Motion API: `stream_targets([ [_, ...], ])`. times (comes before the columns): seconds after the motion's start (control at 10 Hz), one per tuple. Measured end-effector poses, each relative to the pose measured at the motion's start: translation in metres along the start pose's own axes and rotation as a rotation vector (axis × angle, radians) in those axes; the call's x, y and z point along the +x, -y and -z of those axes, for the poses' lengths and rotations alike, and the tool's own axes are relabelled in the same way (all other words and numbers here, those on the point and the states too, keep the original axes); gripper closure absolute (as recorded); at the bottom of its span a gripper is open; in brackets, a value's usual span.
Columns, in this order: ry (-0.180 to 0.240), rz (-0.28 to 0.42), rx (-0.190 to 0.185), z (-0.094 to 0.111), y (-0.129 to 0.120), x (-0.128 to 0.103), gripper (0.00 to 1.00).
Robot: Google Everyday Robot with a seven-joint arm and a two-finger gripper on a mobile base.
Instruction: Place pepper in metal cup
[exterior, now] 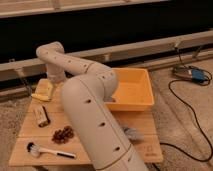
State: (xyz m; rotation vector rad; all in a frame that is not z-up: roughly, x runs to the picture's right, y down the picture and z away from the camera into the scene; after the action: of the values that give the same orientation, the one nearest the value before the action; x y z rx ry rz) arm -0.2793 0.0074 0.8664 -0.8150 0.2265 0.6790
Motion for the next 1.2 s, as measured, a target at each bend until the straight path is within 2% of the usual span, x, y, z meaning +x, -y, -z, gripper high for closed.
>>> stream_targets([
  [0.3, -0.004, -0.016, 0.018, -0.003, 0.003, 0.0, 0.2],
  [0.6, 0.005, -0.111, 0.099, -0.015, 0.034, 0.001, 0.2],
  [0.9, 0.012, -0.231, 0.207, -0.022, 0.063, 0.021, 0.2],
  [1.1, 0.033, -0.278, 0.248, -0.021, 0.072, 0.02, 0.2],
  [1.2, 0.048, -0.301, 0.254, -0.017, 0.08, 0.021, 0.2],
])
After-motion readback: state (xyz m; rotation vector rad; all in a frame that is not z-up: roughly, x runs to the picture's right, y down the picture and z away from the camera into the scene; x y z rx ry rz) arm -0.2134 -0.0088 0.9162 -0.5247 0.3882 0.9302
